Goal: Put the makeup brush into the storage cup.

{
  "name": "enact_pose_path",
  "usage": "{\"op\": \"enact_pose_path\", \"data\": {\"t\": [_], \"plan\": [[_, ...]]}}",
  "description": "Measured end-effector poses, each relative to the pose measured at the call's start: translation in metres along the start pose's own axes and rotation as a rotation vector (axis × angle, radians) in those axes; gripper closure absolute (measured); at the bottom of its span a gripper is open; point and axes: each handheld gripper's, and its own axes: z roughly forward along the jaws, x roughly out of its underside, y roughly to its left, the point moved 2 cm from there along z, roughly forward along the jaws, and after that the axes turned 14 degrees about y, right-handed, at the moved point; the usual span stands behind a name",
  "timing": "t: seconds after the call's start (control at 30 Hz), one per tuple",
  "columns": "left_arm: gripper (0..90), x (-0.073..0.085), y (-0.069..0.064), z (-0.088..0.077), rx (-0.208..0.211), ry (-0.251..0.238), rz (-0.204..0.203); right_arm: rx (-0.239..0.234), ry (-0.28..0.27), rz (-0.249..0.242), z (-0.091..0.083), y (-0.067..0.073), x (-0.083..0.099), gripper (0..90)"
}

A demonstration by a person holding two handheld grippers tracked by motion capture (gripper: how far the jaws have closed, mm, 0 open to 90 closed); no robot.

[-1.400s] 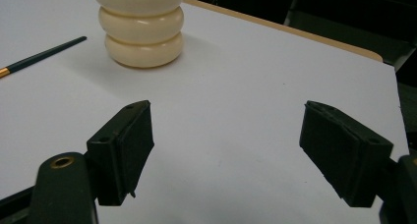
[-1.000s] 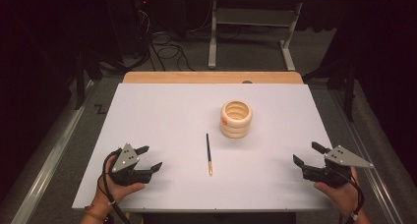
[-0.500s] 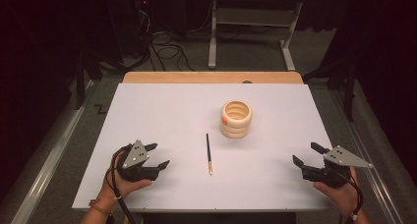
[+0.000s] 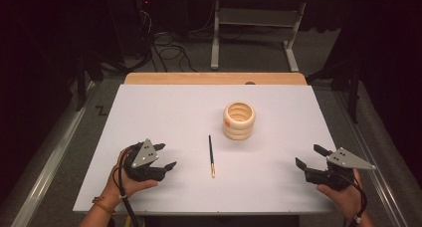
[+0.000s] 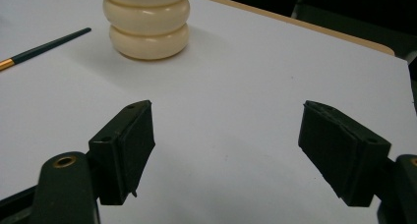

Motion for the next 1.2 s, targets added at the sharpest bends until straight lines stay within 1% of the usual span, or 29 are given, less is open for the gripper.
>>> {"op": "enact_pose_path", "data": {"t": [0.27, 0.33, 0.37, 0.53, 0.67, 0.8, 0.83, 0.93, 1.03, 1.07, 1.1, 1.13, 1.17, 1.2], "plan": [[33.3, -0.005, 0.0, 0.003, 0.005, 0.0, 0.01, -0.004, 0.003, 0.004, 0.0, 0.001, 0.0, 22.3], [33.4, -0.006, 0.0, 0.004, 0.007, -0.002, 0.006, -0.004, 0.003, 0.006, 0.0, 0.001, 0.0, 22.3], [33.7, -0.009, 0.001, 0.005, 0.007, 0.0, 0.013, -0.006, 0.002, 0.001, 0.0, 0.001, 0.0, 22.3], [34.9, -0.016, 0.001, 0.007, 0.011, 0.002, 0.028, -0.007, 0.009, 0.005, 0.001, 0.002, 0.0, 22.3], [36.0, -0.023, -0.001, 0.011, 0.021, 0.006, 0.045, -0.006, 0.008, -0.001, 0.001, 0.002, 0.0, 22.3], [36.0, -0.028, -0.002, 0.015, 0.027, 0.01, 0.048, -0.006, 0.009, -0.002, 0.001, 0.002, 0.0, 22.3], [36.5, -0.033, -0.003, 0.019, 0.028, 0.019, 0.051, -0.004, 0.011, -0.002, 0.001, 0.002, 0.0, 22.3], [38.5, -0.04, -0.005, 0.023, 0.047, 0.028, 0.046, -0.003, 0.01, -0.004, 0.001, 0.002, 0.0, 22.3], [38.9, -0.047, -0.007, 0.026, 0.052, 0.038, 0.049, -0.003, 0.01, -0.001, 0.001, 0.002, 0.0, 22.3], [39.2, -0.047, -0.007, 0.026, 0.052, 0.038, 0.049, -0.003, 0.01, -0.001, 0.001, 0.002, 0.0, 22.3], [39.2, -0.05, -0.007, 0.027, 0.067, 0.044, 0.037, -0.002, 0.009, -0.002, 0.001, 0.001, 0.0, 22.3], [39.3, -0.052, -0.007, 0.027, 0.07, 0.046, 0.028, -0.003, 0.009, -0.004, 0.001, 0.001, 0.0, 22.3], [39.9, -0.052, -0.007, 0.027, 0.07, 0.046, 0.028, -0.003, 0.009, -0.004, 0.001, 0.001, 0.0, 22.3], [40.0, -0.055, -0.007, 0.029, 0.084, 0.052, -0.001, -0.002, 0.011, -0.005, 0.001, 0.001, 0.001, 22.3]]}}
